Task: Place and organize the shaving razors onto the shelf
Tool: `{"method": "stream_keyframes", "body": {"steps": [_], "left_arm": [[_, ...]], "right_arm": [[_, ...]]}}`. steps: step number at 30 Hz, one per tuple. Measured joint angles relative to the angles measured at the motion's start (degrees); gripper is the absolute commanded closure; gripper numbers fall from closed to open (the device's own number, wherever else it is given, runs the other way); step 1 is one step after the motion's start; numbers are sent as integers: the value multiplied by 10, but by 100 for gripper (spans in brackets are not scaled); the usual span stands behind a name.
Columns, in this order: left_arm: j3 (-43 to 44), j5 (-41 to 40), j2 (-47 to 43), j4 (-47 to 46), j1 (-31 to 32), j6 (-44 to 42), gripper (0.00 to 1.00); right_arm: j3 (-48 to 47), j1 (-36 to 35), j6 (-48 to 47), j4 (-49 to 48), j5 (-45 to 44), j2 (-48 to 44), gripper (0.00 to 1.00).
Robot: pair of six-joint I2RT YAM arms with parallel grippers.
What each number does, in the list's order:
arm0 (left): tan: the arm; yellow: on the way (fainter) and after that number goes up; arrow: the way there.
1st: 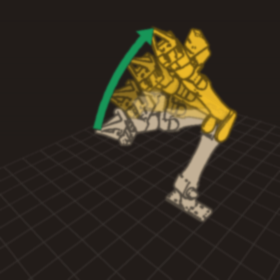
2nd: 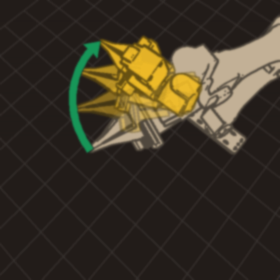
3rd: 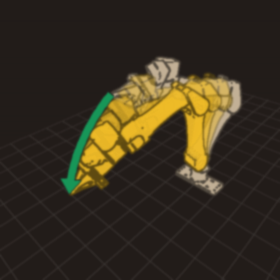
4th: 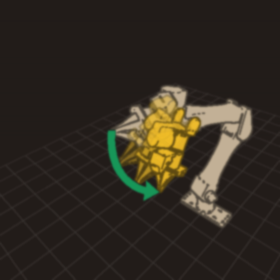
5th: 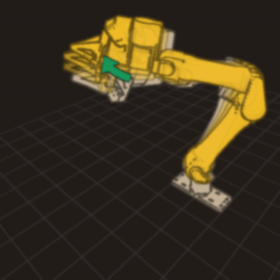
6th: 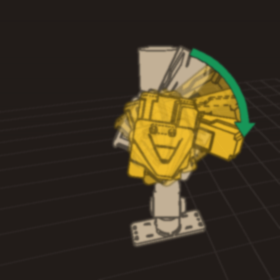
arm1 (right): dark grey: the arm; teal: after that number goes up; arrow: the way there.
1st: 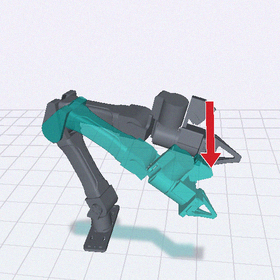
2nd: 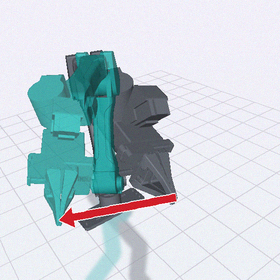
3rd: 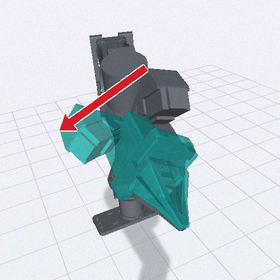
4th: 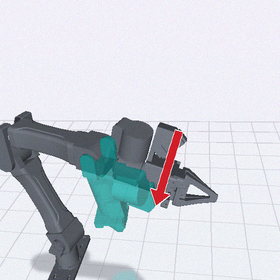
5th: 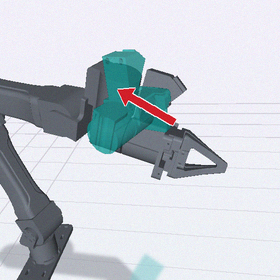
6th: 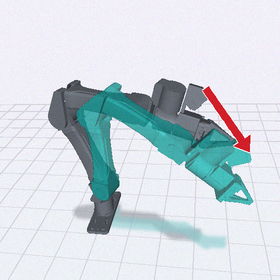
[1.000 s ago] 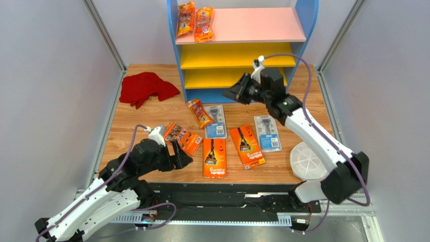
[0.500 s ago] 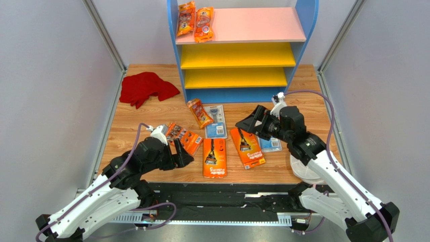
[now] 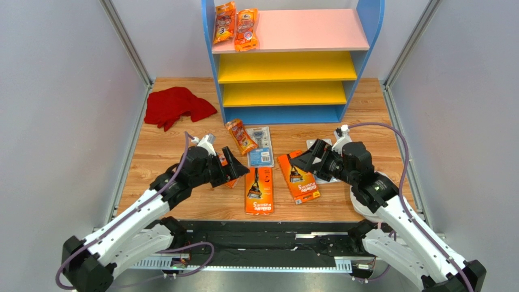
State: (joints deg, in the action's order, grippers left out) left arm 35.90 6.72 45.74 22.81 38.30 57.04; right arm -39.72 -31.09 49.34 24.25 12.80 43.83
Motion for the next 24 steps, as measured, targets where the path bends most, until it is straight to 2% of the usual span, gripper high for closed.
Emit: {"method": "stream_keyframes", "body": {"steps": [5, 11, 15, 20, 24], "left_arm": [[-36, 63, 107, -117, -79, 23, 10], [-30, 134, 250, -250, -162, 39, 21], [19, 163, 341, -283, -179, 39, 25], [66, 176, 405, -315, -187, 38, 29], [88, 177, 442, -316, -195, 29, 28]], "right_arm": [[11, 0, 5, 15, -8, -43, 6], [23, 0, 10, 43, -14, -80, 6], [24, 0, 13, 65, -21, -101, 5], [31, 0, 16, 79, -24, -121, 5], [40, 0, 19, 94, -27, -136, 5]]}}
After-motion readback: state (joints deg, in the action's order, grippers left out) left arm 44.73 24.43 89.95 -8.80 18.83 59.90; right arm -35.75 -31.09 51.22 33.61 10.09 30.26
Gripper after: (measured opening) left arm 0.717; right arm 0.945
